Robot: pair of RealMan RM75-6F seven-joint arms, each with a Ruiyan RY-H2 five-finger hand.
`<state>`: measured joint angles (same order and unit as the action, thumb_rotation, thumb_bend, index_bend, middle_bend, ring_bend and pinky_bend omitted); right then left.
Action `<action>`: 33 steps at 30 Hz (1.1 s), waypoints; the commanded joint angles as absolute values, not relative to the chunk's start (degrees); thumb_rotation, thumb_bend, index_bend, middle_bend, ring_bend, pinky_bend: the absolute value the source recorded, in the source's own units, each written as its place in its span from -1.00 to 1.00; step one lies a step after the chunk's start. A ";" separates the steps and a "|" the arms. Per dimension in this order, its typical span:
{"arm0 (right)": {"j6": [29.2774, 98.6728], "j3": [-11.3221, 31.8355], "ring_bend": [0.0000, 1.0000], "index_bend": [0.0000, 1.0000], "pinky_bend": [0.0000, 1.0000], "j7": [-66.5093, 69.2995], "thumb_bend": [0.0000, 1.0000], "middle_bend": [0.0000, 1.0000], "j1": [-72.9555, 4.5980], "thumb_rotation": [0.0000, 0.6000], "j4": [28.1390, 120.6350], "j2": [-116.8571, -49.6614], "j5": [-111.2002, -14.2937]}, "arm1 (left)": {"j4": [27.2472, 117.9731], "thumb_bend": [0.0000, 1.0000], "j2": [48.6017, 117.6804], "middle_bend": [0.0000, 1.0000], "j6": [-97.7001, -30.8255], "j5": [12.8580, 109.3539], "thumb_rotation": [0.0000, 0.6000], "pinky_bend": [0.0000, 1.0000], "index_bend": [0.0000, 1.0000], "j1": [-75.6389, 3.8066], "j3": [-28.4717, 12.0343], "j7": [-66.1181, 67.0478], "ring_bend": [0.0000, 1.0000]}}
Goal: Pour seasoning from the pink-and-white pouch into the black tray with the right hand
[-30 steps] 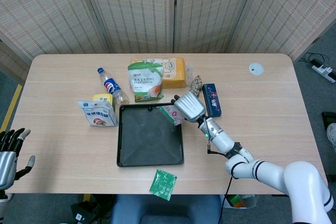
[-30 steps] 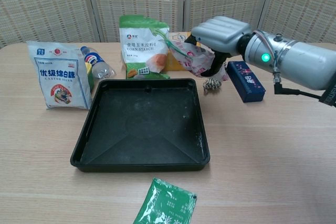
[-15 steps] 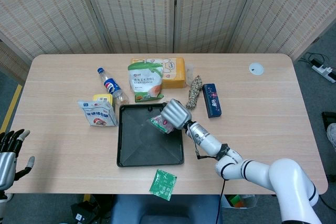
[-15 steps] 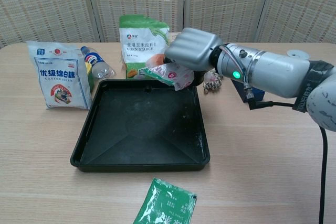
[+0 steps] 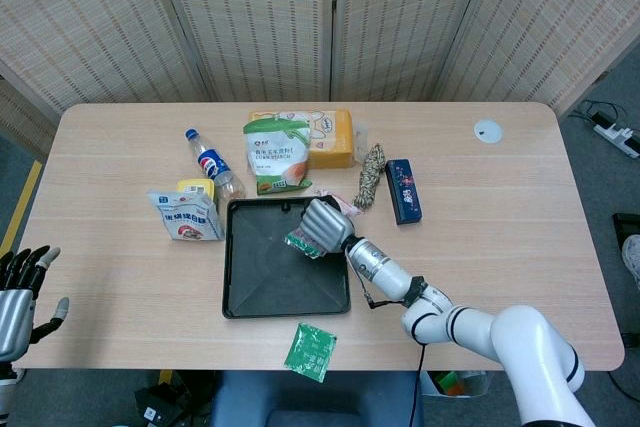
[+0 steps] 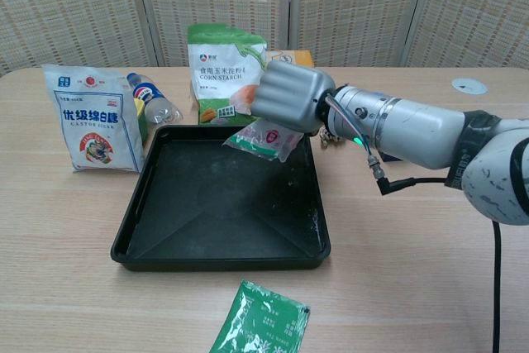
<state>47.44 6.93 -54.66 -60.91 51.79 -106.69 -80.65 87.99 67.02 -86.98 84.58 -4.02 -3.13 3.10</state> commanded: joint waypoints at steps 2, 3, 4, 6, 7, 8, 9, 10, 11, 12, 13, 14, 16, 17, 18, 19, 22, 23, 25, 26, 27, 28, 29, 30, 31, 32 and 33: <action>46.57 6.48 1.00 0.53 1.00 -60.17 -0.46 0.42 -62.11 1.00 49.46 -108.52 -80.65 | 87.81 -0.12 67.09 -0.73 -87.08 84.43 1.00 -1.00 -0.72 -3.89 -3.18 2.99 -0.80; 46.46 6.54 1.00 0.53 1.00 -61.46 -0.46 0.43 -62.19 1.00 49.05 -108.89 -80.40 | 87.74 -0.12 67.14 -0.73 -87.16 84.41 1.00 -1.00 -0.72 -3.83 -3.18 2.94 -0.80; 46.50 6.74 1.00 0.53 1.00 -63.13 -0.46 0.44 -62.16 1.00 48.57 -109.44 -79.89 | 87.66 -0.12 67.21 -0.73 -87.22 84.36 1.00 -1.00 -0.72 -3.76 -3.17 2.85 -0.80; 46.68 7.04 1.00 0.53 1.00 -65.01 -0.46 0.45 -62.06 1.00 48.17 -110.14 -79.21 | 87.49 -0.12 67.27 -0.73 -87.19 84.26 1.00 -1.00 -0.72 -3.68 -3.13 2.78 -0.80; 46.84 7.15 1.00 0.53 1.00 -66.13 -0.46 0.45 -62.05 1.00 47.95 -110.48 -78.94 | 87.39 -0.12 67.28 -0.73 -87.15 84.18 1.00 -1.00 -0.72 -3.65 -3.13 2.75 -0.80; 47.05 7.10 1.00 0.53 1.00 -66.99 -0.46 0.45 -62.09 1.00 47.76 -110.67 -78.96 | 87.33 -0.12 67.28 -0.73 -87.16 84.14 1.00 -1.00 -0.72 -3.63 -3.15 2.72 -0.80; 47.20 6.91 1.00 0.53 1.00 -68.05 -0.46 0.45 -62.19 1.00 47.49 -110.83 -79.14 | 87.26 -0.12 67.28 -0.73 -87.20 84.12 1.00 -1.00 -0.72 -3.61 -3.18 2.67 -0.80; 47.20 6.68 1.00 0.53 1.00 -68.68 -0.46 0.45 -62.28 1.00 47.34 -110.91 -79.35 | 87.23 -0.12 67.26 -0.74 -87.24 84.15 1.00 -1.00 -0.72 -3.60 -3.20 2.60 -0.80; 47.21 6.32 1.00 0.54 1.00 -69.24 -0.46 0.45 -62.39 1.00 47.16 -110.95 -79.73 | 87.21 -0.12 67.26 -0.74 -87.28 84.19 1.00 -1.00 -0.72 -3.59 -3.21 2.56 -0.80; 47.48 5.97 1.00 0.55 1.00 -69.94 -0.46 0.47 -62.43 1.00 46.87 -111.06 -80.15 | 87.21 -0.12 67.29 -0.74 -87.32 84.18 1.00 -1.00 -0.72 -3.56 -3.22 2.47 -0.80; 47.84 5.84 1.00 0.56 1.00 -70.35 -0.46 0.47 -62.36 1.00 46.66 -111.24 -80.37 | 87.23 -0.12 67.33 -0.74 -87.33 84.15 1.00 -1.00 -0.72 -3.53 -3.22 2.41 -0.80; 48.07 5.82 1.00 0.58 1.00 -70.61 -0.46 0.48 -62.27 1.00 46.46 -111.44 -80.40 | 87.24 -0.12 67.38 -0.74 -87.33 84.13 1.00 -1.00 -0.72 -3.51 -3.22 2.38 -0.80; 48.39 5.97 1.00 0.58 1.00 -71.08 -0.46 0.49 -62.08 1.00 46.11 -111.79 -80.21 | 87.22 -0.12 67.50 -0.74 -87.28 84.17 1.00 -1.00 -0.73 -3.50 -3.16 2.46 -0.81; 48.64 6.02 1.00 0.58 1.00 -71.64 -0.46 0.49 -62.00 1.00 45.91 -111.91 -80.17 | 87.22 -0.12 67.52 -0.74 -87.28 84.19 1.00 -1.00 -0.73 -3.49 -3.14 2.53 -0.81; 48.79 6.06 1.00 0.58 1.00 -72.18 -0.46 0.49 -61.93 1.00 45.76 -111.99 -80.10 | 87.24 -0.12 67.49 -0.74 -87.29 84.20 1.00 -1.00 -0.73 -3.48 -3.14 2.57 -0.81; 48.76 6.08 1.00 0.58 1.00 -72.54 -0.46 0.49 -61.89 1.00 45.70 -112.02 -80.01 | 87.26 -0.12 67.47 -0.74 -87.36 84.19 1.00 -1.00 -0.73 -3.46 -3.18 2.57 -0.81; 48.81 5.80 1.00 0.58 1.00 -74.54 -0.46 0.49 -61.70 1.00 45.41 -111.94 -80.01 | 87.28 -0.12 67.36 -0.75 -87.50 84.16 1.00 -1.00 -0.73 -3.38 -3.25 2.62 -0.81; 48.61 5.64 1.00 0.58 1.00 -75.05 -0.46 0.49 -61.71 1.00 45.37 -111.87 -80.05 | 87.31 -0.12 67.33 -0.75 -87.51 84.16 1.00 -1.00 -0.73 -3.35 -3.22 2.64 -0.81; 48.38 5.89 1.00 0.59 1.00 -75.51 -0.46 0.49 -61.39 1.00 45.58 -111.90 -79.40 | 87.42 -0.12 67.28 -0.75 -87.45 84.15 1.00 -1.00 -0.73 -3.29 -3.16 2.61 -0.81; 48.38 6.11 1.00 0.59 1.00 -75.55 -0.46 0.49 -61.22 1.00 45.75 -111.96 -79.03 | 87.43 -0.12 67.28 -0.75 -87.46 84.14 1.00 -1.00 -0.73 -3.28 -3.15 2.63 -0.81; 48.43 6.23 1.00 0.59 1.00 -75.56 -0.46 0.49 -61.13 1.00 45.83 -111.97 -78.86 | 87.44 -0.12 67.29 -0.75 -87.47 84.11 1.00 -1.00 -0.73 -3.25 -3.16 2.67 -0.81; 48.46 6.26 1.00 0.59 1.00 -75.47 -0.46 0.49 -61.09 1.00 45.89 -111.91 -78.83 | 87.47 -0.12 67.27 -0.75 -87.47 84.12 1.00 -1.00 -0.73 -3.22 -3.13 2.71 -0.81; 48.46 6.28 1.00 0.59 1.00 -75.06 -0.46 0.49 -61.07 1.00 46.08 -111.81 -78.85 | 87.50 -0.12 67.25 -0.75 -87.49 84.13 1.00 -1.00 -0.73 -3.20 -3.12 2.72 -0.81; 48.45 6.40 1.00 0.60 1.00 -74.54 -0.46 0.49 -61.01 1.00 46.24 -111.73 -78.75 | 87.52 -0.12 67.23 -0.75 -87.50 84.14 1.00 -1.00 -0.73 -3.20 -3.13 2.77 -0.81; 48.57 6.72 1.00 0.61 1.00 -73.85 -0.46 0.49 -60.85 1.00 46.45 -111.70 -78.44 | 87.56 -0.12 67.19 -0.75 -87.50 84.11 1.00 -1.00 -0.73 -3.21 -3.17 2.85 -0.81; 48.78 6.97 1.00 0.61 1.00 -73.44 -0.46 0.50 -60.73 1.00 46.56 -111.72 -78.23 | 87.61 -0.12 67.18 -0.75 -87.50 84.10 1.00 -1.00 -0.73 -3.22 -3.20 2.88 -0.81; 49.03 7.20 1.00 0.61 1.00 -73.09 -0.46 0.50 -60.63 1.00 46.63 -111.76 -78.06 | 87.67 -0.12 67.15 -0.75 -87.49 84.09 1.00 -1.00 -0.73 -3.24 -3.23 2.93 -0.81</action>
